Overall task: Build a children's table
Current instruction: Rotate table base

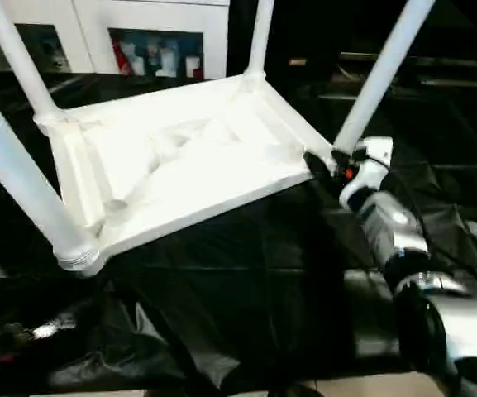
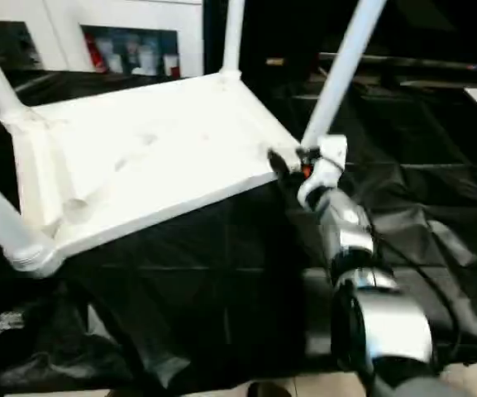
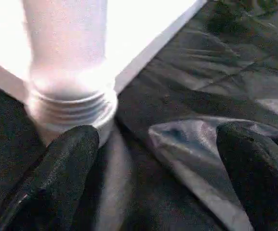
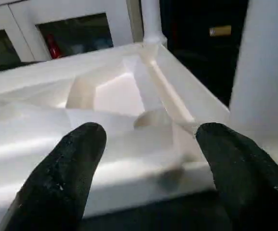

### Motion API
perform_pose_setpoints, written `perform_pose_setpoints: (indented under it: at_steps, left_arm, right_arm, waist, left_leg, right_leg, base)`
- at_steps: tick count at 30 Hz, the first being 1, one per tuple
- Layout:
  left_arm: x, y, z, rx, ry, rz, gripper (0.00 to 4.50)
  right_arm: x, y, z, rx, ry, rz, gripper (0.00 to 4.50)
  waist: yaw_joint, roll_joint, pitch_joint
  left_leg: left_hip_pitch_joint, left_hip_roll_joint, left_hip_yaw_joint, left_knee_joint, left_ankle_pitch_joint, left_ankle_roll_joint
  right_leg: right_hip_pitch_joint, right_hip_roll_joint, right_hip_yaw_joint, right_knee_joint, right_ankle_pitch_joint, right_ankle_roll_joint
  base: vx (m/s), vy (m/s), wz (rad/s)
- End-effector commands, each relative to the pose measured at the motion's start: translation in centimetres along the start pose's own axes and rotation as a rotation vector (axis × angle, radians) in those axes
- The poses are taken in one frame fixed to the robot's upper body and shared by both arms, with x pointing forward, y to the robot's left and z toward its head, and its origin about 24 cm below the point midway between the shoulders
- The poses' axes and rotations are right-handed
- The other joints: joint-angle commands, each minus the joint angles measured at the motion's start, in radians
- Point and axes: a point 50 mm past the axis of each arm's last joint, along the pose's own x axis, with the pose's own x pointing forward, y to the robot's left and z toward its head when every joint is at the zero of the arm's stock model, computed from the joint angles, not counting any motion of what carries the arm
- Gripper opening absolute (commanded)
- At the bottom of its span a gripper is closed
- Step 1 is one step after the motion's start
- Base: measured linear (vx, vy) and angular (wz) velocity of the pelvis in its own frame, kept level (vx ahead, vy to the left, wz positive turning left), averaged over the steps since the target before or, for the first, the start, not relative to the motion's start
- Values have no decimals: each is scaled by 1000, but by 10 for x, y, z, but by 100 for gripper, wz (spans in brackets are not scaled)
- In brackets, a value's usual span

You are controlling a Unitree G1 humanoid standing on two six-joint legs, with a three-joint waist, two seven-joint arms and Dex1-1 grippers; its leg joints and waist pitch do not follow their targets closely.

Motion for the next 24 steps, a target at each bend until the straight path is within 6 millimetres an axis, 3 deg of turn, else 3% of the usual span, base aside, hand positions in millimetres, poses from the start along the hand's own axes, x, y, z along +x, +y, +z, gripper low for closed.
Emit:
perform_pose_setpoints:
  at_steps: [1,4,5,8,9,10,11,14,16,17,20,24]
  left_arm:
    - [-15,7,4,-6,-5,16,448]
    - [-25,13,6,-6,9,29,448]
    - [-29,16,8,2,7,47,448]
    - [-30,27,17,41,-52,110,448]
    - [-23,29,25,55,-96,121,448]
    - [-10,28,31,68,-132,108,448]
    - [2,25,33,74,-142,85,448]
    - [30,22,36,75,-191,52,448]
    - [52,23,40,70,-244,59,448]
    - [61,24,42,71,-264,63,448]
    - [78,23,52,55,-339,48,448]
    - [98,7,64,17,-399,-76,448]
  right_arm:
    - [-5,-3,0,1,-35,-5,360]
    - [-10,-4,-5,8,-39,-4,360]
    - [-12,-5,-7,10,-37,-5,360]
    - [-17,-7,-12,17,-26,-11,360]
    - [-18,-7,-15,11,-11,-11,360]
    - [-20,-7,-19,-1,13,-12,360]
    - [-20,-7,-23,-11,44,-20,360]
    - [-21,-8,-32,-67,116,-70,360]
    - [-21,-7,-36,-64,136,-105,360]
    - [-20,-5,-36,-60,136,-105,360]
    - [-16,1,-37,-65,134,-93,360]
    - [-11,12,-41,-83,158,-52,360]
  waist:
    - [3,24,-56]
    - [1,24,-52]
    - [1,28,-49]
    - [5,29,-48]
    - [6,29,-48]
    - [10,23,-49]
    - [14,26,-48]
    - [12,25,-53]
    - [12,28,-57]
    - [13,35,-58]
    - [11,27,-71]
    - [7,27,-77]
  left_leg:
    - [47,51,-29,-92,-338,-20]
    - [53,53,-34,-99,-406,-47]
    - [54,53,-35,-101,-437,-58]
    - [62,53,-37,-104,-468,-75]
    - [62,54,-38,-104,-471,-79]
    - [66,55,-38,-105,-475,-83]
    - [71,54,-37,-103,-484,-86]
    - [60,51,-41,-106,-449,-95]
    - [69,49,-38,-102,-444,-101]
    - [71,48,-39,-101,-449,-105]
    - [56,44,-41,-97,-367,-85]
    - [52,43,-34,-87,-284,-50]
  right_leg:
    - [23,-48,47,-71,-239,-209]
    - [19,-50,49,-77,-319,-188]
    - [15,-50,51,-81,-352,-177]
    - [11,-52,54,-86,-378,-167]
    - [11,-53,55,-85,-376,-169]
    - [10,-52,54,-84,-379,-168]
    - [4,-53,57,-87,-381,-170]
    - [15,-55,56,-79,-358,-167]
    - [10,-56,59,-83,-342,-167]
    - [10,-56,60,-83,-335,-168]
    - [30,-58,57,-71,-231,-178]
    - [34,-52,54,-58,-125,-216]
  base:
    - [0,0,0]
    - [0,0,0]
    - [0,0,0]
    - [0,0,0]
    - [0,0,0]
    - [0,0,0]
    - [0,0,0]
    - [0,0,0]
    - [0,0,0]
    - [0,0,0]
    - [0,0,0]
    - [0,0,0]
